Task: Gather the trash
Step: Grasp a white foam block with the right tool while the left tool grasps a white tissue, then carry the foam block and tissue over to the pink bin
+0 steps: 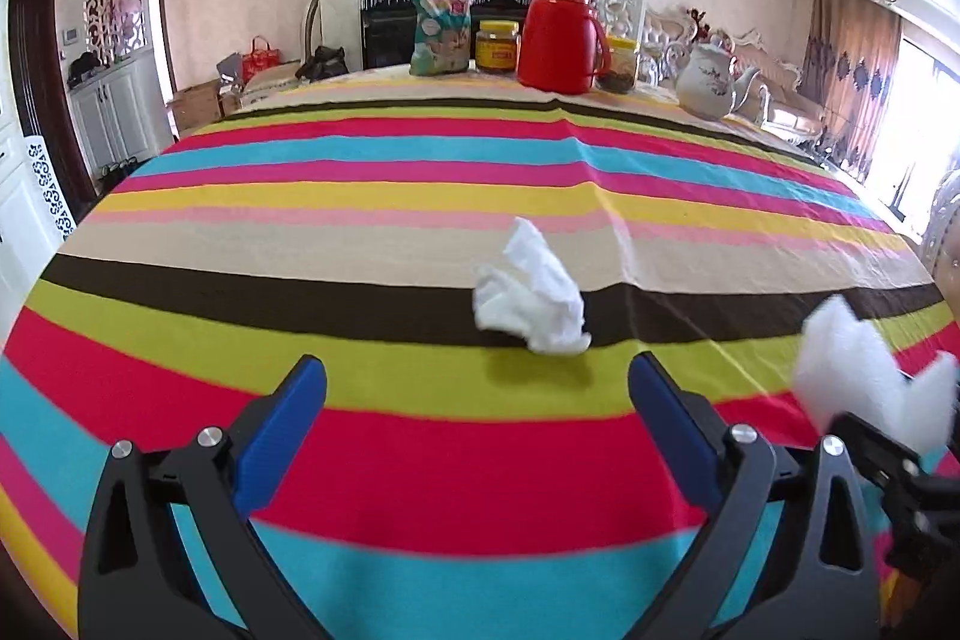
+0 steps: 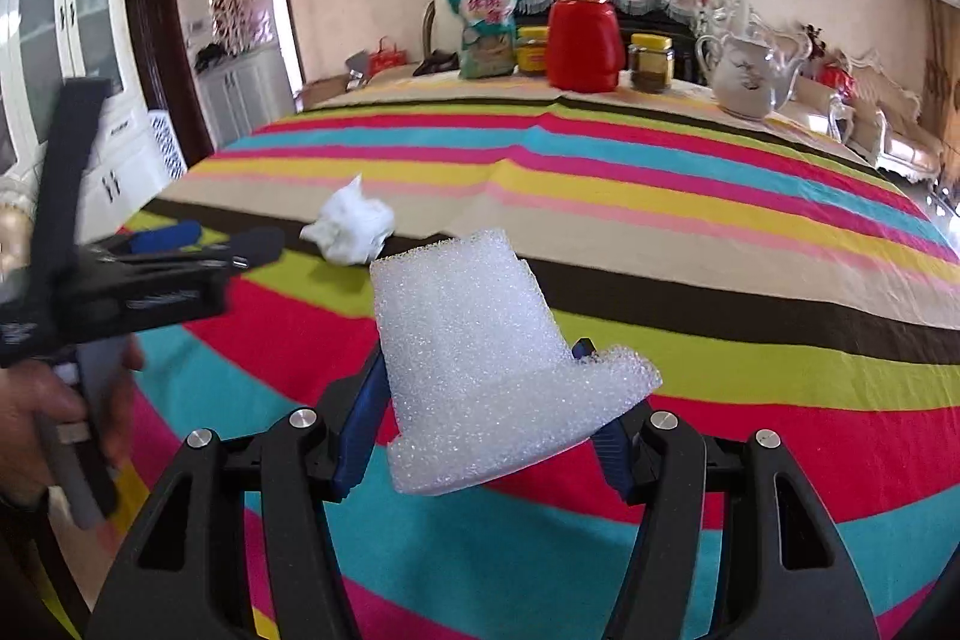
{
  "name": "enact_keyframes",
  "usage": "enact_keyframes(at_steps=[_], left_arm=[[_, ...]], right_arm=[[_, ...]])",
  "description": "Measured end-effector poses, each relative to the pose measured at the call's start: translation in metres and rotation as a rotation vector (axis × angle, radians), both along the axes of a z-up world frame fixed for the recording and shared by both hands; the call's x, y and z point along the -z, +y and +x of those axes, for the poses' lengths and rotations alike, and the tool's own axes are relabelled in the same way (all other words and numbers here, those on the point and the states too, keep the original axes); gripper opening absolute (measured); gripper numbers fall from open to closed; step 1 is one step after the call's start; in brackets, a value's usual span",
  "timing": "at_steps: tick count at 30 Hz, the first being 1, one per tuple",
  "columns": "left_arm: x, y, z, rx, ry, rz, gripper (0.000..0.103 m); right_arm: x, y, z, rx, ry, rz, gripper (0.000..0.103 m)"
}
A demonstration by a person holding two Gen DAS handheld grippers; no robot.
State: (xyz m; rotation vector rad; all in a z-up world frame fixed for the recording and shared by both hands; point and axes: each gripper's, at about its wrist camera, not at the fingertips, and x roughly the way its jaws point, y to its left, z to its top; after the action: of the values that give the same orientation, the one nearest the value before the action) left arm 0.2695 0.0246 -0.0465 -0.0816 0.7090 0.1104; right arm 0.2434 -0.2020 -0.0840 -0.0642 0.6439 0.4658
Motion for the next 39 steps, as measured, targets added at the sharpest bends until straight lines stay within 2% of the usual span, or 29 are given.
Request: enact_keyframes(at_steps=[5,10,12,14,17,21,26,30,36,39], left_arm=[[0.014,-0.009,0.038,-0.019,0.071,-0.075,0.081],[0.026,-0.014,0.066,-0.072,0.115,-0.104,0.068],[0.031,-0.016,0.074,-0.066,0.147,-0.123,0.050],[0.032,-0.020,0.075,-0.054,0.161,-0.104,0.020],[0.026,-0.027,0.063,-0.032,0.122,-0.074,0.012],[0.017,-0.036,0.038,0.020,0.068,-0.033,0.010],[0.010,-0.040,0.001,0.069,0.021,-0.035,0.010],[-0.002,-0.044,-0.032,0.113,-0.051,-0.036,0.010],[-0.019,-0.047,-0.066,0.127,-0.141,0.014,0.010],[-0.024,-0.045,-0.079,0.121,-0.167,0.016,0.010]], right_arm=[[-0.002,-0.006,0.002,0.013,-0.015,0.034,0.058],[-0.005,-0.013,0.003,0.022,-0.022,0.057,0.058],[-0.007,-0.016,0.002,0.028,-0.024,0.067,0.058],[-0.008,-0.019,0.002,0.034,-0.025,0.076,0.058],[-0.009,-0.021,0.000,0.039,-0.029,0.077,0.058],[-0.005,-0.020,-0.001,0.051,-0.028,0.072,0.058],[-0.002,-0.014,-0.003,0.057,-0.033,0.060,0.058],[-0.006,-0.007,-0.007,0.046,-0.048,0.044,0.058],[-0.019,0.004,-0.020,0.026,-0.086,0.028,0.058],[-0.028,0.005,-0.027,0.027,-0.101,0.035,0.058]])
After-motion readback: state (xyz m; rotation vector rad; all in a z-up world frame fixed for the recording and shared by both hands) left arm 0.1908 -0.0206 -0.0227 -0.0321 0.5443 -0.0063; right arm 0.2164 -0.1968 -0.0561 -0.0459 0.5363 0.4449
